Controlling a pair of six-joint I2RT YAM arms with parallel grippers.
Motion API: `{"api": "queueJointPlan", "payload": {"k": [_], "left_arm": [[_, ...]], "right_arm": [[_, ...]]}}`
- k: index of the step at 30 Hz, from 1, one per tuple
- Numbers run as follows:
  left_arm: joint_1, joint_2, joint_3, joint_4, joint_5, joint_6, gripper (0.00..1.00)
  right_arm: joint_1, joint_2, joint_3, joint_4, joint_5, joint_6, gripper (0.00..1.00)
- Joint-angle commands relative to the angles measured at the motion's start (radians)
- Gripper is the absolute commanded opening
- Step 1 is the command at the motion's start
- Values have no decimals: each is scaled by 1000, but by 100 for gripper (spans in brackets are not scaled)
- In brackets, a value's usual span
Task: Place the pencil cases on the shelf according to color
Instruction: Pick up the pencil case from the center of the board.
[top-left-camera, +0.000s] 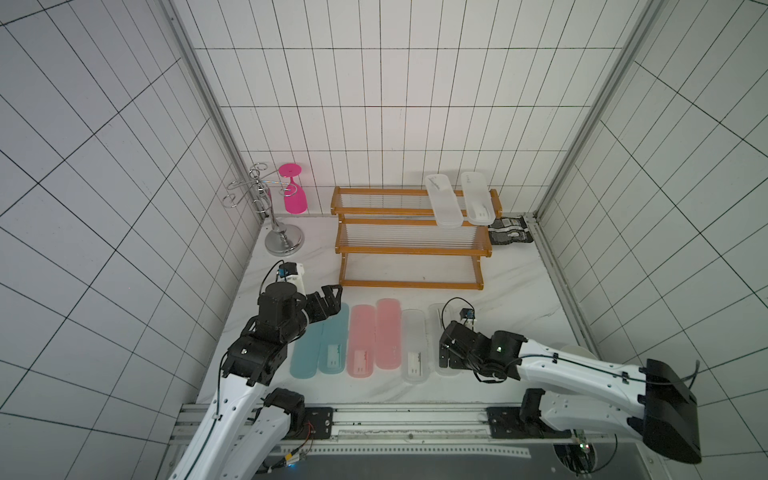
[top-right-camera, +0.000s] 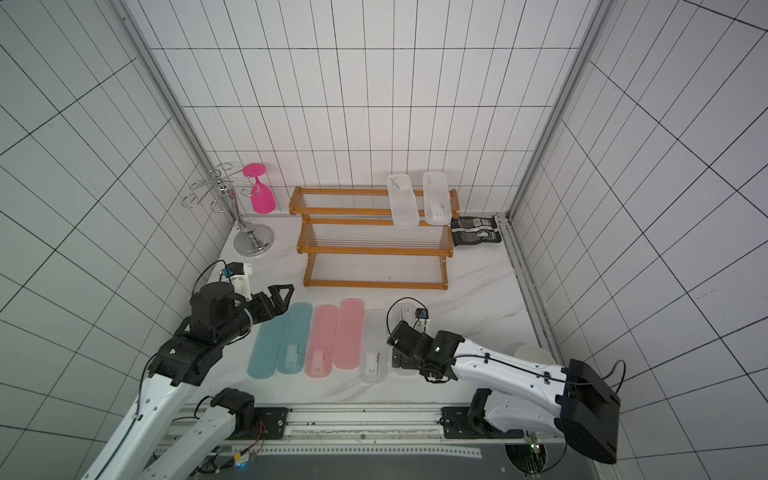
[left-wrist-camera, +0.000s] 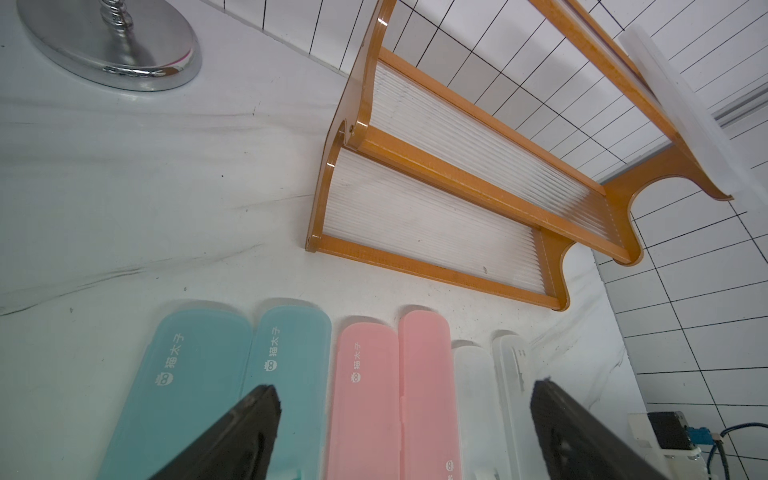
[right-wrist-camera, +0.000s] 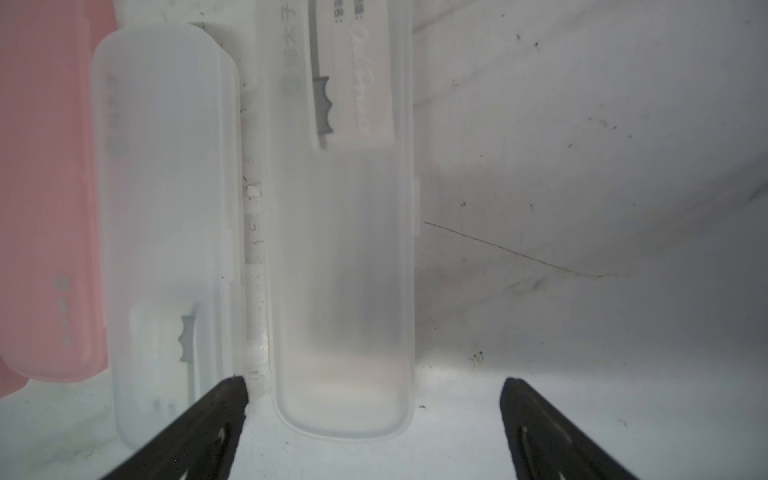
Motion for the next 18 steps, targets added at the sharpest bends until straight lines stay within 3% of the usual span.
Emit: {"api": "queueJointPlan", "payload": {"k": [1,6,18], "left_arm": [[8,8,8,-3,-5,16,99],[14,1,1,9,31,20,99],[15,-12,-2,16,42,20,98]], "right_arm": [[15,44,29,49,-29,-23,99],[19,134,55,25,-39,-25,99],[25,195,68,30,-52,-36,99]]}}
